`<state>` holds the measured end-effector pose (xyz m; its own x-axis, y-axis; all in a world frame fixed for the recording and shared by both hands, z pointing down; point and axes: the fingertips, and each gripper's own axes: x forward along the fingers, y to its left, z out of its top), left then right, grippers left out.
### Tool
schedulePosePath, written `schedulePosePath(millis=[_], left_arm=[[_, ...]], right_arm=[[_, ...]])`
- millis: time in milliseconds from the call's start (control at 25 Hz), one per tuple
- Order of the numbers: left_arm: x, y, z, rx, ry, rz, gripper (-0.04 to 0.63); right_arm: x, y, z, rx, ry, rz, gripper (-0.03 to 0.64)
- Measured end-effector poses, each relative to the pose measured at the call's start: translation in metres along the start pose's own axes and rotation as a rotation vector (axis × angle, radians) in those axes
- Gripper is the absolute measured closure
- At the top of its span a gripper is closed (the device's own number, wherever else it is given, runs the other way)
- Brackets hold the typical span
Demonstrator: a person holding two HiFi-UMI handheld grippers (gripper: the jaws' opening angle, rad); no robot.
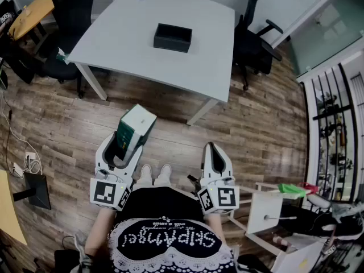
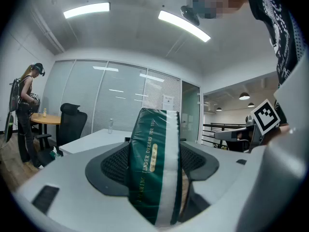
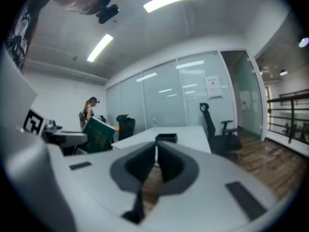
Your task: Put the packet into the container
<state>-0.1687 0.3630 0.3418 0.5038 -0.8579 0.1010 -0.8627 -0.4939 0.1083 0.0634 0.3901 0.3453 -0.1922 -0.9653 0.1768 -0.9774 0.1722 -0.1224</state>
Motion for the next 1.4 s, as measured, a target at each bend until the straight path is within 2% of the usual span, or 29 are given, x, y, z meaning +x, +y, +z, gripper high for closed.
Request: schedulePosePath(millis=[720,920,1200,1400], left_arm=[[-0.001,-0.006,0.006,-0.015,-0.023,0.015,0.250],[0.006,-0.012,0.008,-0.019,-0.031,0.031,0.250],[0.018,-0.020,0.014,-0.035,-0.084,0.068,0.250],[0.023,-0.019,0.025,-0.028,-0.113,0.089,0.250]], right_arm=[[-0.005,-0.006,0.003,-0.014,-0.012,0.024,0.580],[-0.004,-0.014,0.011,-0.008,-0.048,0.048,0.579],[-0.008,-0.046,0.010,0.000,-0.059,0.043,0.578],[-0.010,-0.053,0.011,0.010,-0.060,0.058,0.578]])
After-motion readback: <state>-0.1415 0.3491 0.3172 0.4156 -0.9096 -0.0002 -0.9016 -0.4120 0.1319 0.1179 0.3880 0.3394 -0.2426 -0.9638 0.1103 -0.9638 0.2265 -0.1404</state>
